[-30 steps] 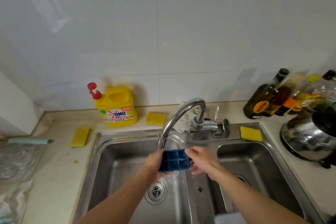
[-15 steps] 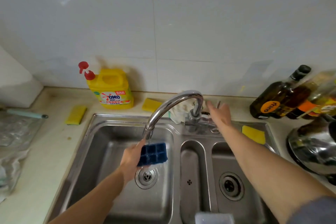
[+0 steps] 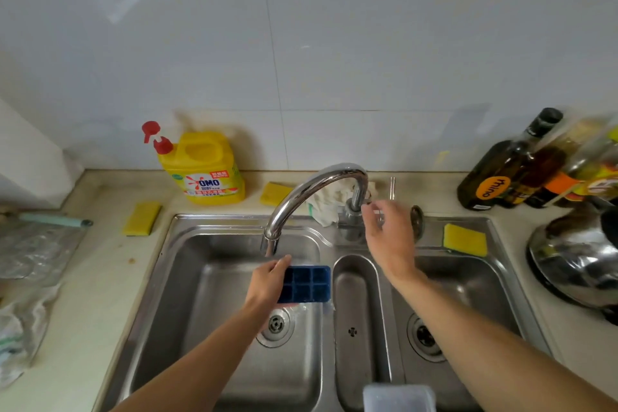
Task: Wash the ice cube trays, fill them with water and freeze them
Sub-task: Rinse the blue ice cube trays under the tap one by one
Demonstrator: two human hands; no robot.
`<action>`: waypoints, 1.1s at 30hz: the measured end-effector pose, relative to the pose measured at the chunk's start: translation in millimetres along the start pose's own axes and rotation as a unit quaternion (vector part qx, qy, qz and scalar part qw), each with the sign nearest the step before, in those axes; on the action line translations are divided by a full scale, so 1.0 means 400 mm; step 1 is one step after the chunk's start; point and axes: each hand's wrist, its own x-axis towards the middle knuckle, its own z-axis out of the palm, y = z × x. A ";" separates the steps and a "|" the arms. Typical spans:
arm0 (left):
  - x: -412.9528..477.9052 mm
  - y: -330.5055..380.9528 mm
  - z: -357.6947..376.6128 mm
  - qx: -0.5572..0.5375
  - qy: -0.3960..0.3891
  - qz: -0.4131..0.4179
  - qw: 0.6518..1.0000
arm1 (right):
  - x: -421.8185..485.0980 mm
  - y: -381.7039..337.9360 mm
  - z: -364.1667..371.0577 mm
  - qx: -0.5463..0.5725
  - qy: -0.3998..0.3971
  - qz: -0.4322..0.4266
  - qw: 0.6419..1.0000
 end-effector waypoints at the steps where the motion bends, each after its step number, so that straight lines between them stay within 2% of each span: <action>1: -0.005 0.001 0.004 0.006 -0.008 0.003 1.000 | -0.029 -0.010 0.000 0.017 -0.047 0.012 0.999; 3: -0.017 0.006 0.013 0.021 -0.034 0.018 0.999 | -0.080 -0.027 0.009 0.027 -0.201 0.082 0.976; 5: -0.031 0.009 0.020 0.043 -0.063 0.043 0.996 | -0.127 -0.036 0.015 0.058 -0.325 0.181 0.926; 6: -0.039 0.010 0.023 0.054 -0.075 0.061 0.994 | -0.148 -0.036 0.013 0.101 -0.358 0.242 0.896; 7: -0.045 0.011 0.026 0.064 -0.086 0.081 0.991 | -0.167 -0.036 0.008 0.148 -0.374 0.291 0.868; 9: -0.055 0.012 0.029 0.082 -0.105 0.122 0.984 | -0.197 -0.031 -0.009 0.213 -0.384 0.329 0.836; 12: -0.067 0.014 0.032 0.104 -0.137 0.193 0.966 | -0.226 -0.030 -0.042 0.260 -0.390 0.334 0.818; 16: -0.072 0.010 0.032 0.132 -0.192 0.307 0.923 | -0.256 -0.029 -0.071 0.293 -0.380 0.347 0.806; 18: -0.077 0.005 0.037 0.137 -0.217 0.336 0.906 | -0.273 -0.025 -0.072 0.271 -0.356 0.338 0.828; 19: -0.080 0.001 0.041 0.142 -0.222 0.330 0.906 | -0.280 -0.024 -0.070 0.234 -0.337 0.319 0.854; 21: -0.083 -0.008 0.044 0.173 -0.210 0.322 0.907 | -0.289 -0.024 -0.070 0.113 -0.286 0.265 0.914; 23: -0.077 -0.017 0.041 0.212 -0.180 0.315 0.907 | -0.292 -0.022 -0.074 -0.008 -0.229 0.201 0.952; 27: -0.051 -0.036 0.023 0.279 -0.121 0.246 0.920 | -0.283 -0.026 -0.114 -0.100 -0.183 0.088 0.974; 33: -0.047 -0.072 0.058 0.327 -0.091 0.235 0.911 | -0.241 -0.076 -0.259 -0.057 -0.068 -0.007 0.996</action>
